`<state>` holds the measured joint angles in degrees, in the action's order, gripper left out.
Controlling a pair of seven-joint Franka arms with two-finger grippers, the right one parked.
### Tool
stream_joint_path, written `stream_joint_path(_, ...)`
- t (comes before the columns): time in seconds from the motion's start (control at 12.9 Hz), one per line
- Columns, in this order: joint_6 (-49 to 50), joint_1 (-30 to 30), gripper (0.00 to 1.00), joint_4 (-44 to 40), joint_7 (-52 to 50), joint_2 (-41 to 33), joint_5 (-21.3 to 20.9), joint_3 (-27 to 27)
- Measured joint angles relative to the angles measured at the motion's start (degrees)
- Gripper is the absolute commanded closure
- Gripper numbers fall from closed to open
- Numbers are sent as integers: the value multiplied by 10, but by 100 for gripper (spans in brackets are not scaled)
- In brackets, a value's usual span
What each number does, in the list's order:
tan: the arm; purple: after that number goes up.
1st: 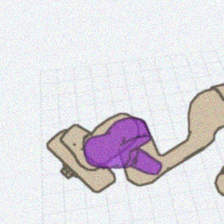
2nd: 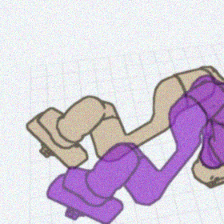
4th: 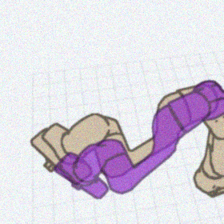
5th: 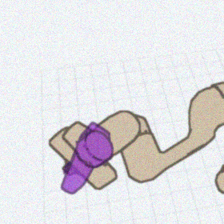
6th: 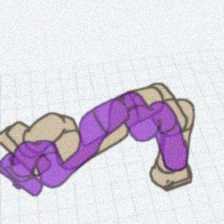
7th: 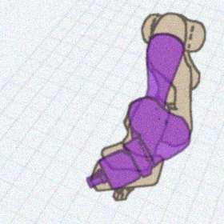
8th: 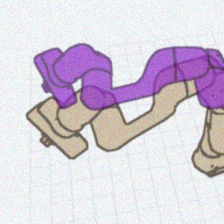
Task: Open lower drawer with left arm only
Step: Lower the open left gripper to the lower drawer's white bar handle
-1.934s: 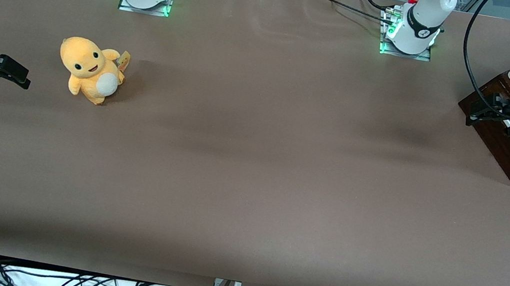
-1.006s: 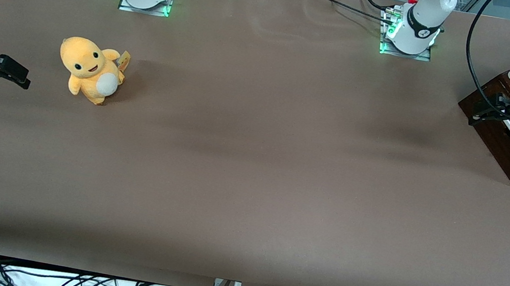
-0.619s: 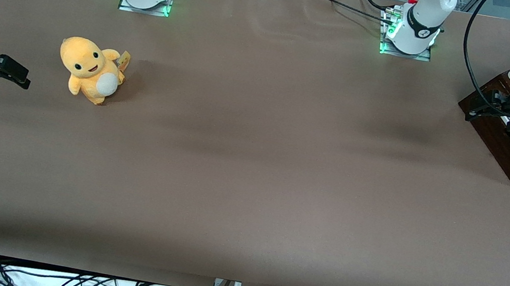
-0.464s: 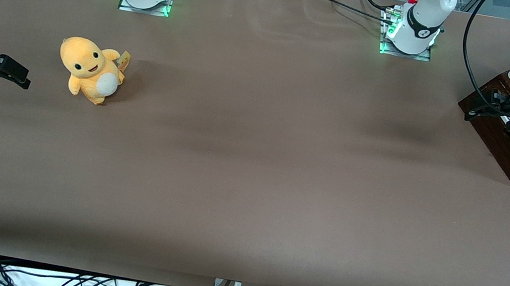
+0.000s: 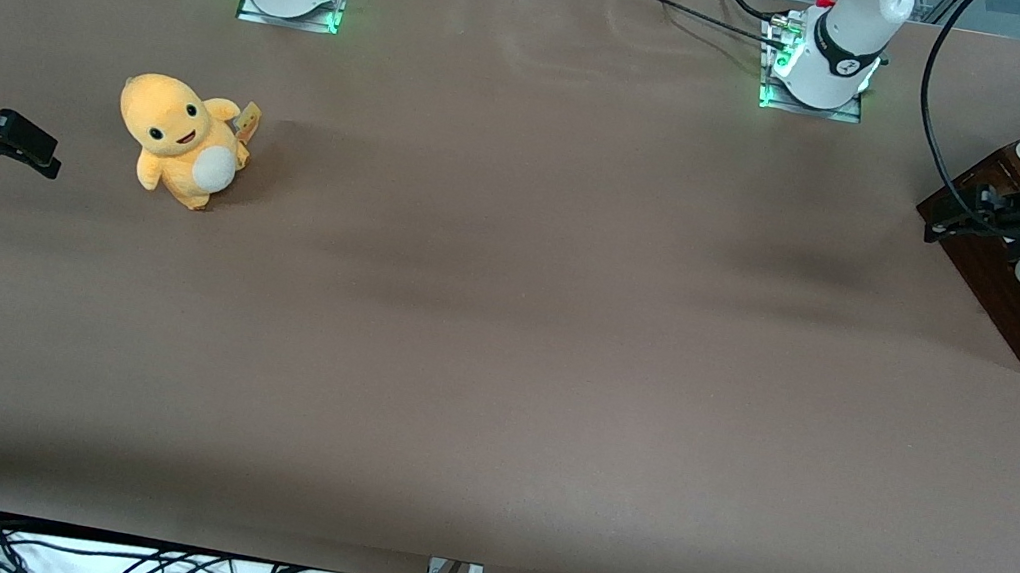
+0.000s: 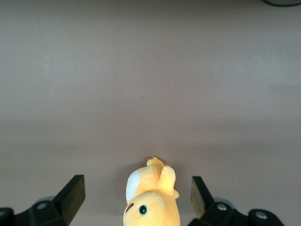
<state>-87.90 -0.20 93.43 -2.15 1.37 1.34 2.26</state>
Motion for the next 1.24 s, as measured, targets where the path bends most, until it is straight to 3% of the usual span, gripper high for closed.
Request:
stream_joint_path(0.54,65,-3,0,7,-23,62,-212,2)
stream_joint_path(1.08,158,-10,0,21,-237,173,-366,6)
stream_joint_path(1.24,187,-23,0,27,-318,225,-389,8)
